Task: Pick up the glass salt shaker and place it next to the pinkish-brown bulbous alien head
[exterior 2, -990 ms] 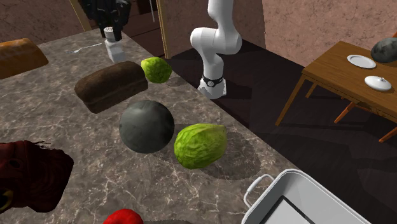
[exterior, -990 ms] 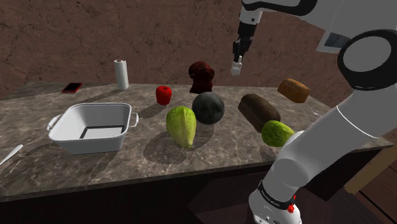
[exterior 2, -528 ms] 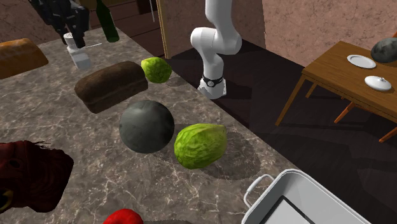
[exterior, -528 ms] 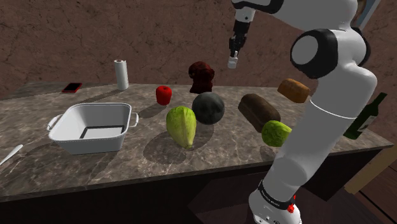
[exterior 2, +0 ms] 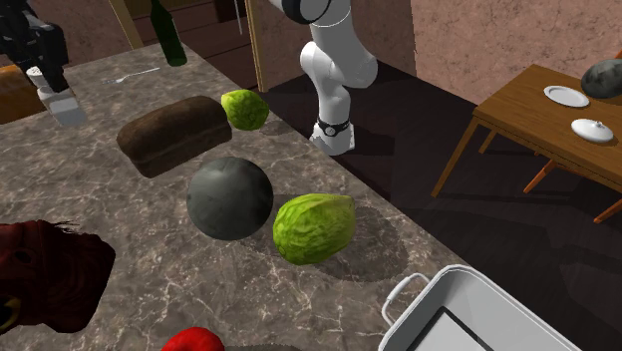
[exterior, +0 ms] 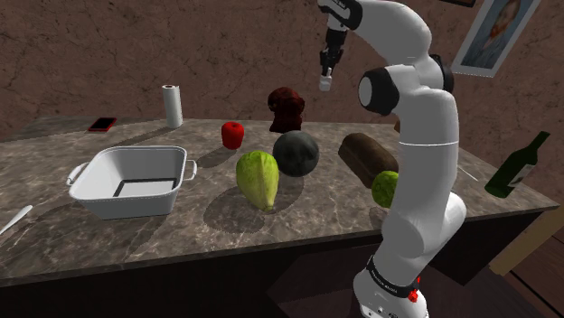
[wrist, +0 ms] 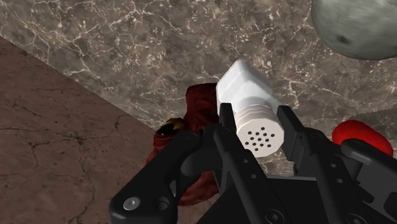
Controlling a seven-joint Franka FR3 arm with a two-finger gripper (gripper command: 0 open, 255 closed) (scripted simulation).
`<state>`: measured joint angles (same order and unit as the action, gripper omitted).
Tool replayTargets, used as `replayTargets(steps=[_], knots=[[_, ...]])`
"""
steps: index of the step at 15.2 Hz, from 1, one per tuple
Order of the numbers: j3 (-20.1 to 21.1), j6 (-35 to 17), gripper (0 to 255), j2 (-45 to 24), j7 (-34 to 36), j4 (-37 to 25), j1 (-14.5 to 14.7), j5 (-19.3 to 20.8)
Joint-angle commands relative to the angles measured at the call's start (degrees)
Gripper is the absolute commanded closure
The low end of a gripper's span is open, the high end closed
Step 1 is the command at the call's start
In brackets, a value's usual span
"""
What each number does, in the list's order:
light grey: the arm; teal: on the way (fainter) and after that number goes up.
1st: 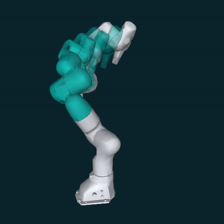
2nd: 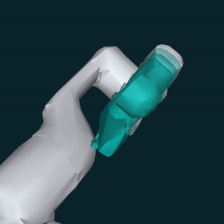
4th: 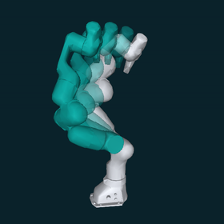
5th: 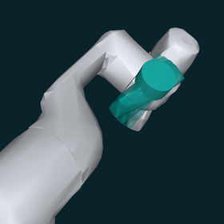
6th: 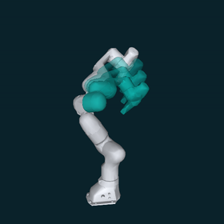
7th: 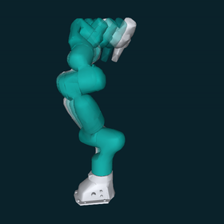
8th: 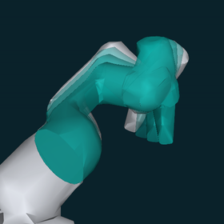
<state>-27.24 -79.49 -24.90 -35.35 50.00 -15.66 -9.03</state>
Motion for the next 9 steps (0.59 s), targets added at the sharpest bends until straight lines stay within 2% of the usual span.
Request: replayTargets(steps=[1, 9], knots=[[0.2, -0.5, 255, -1.6, -0.7, -1.0, -0.9, -0.7], [-0.2, -10.5, 255, 4.3, -0.1, 14.7, 3.0, 2.1]])
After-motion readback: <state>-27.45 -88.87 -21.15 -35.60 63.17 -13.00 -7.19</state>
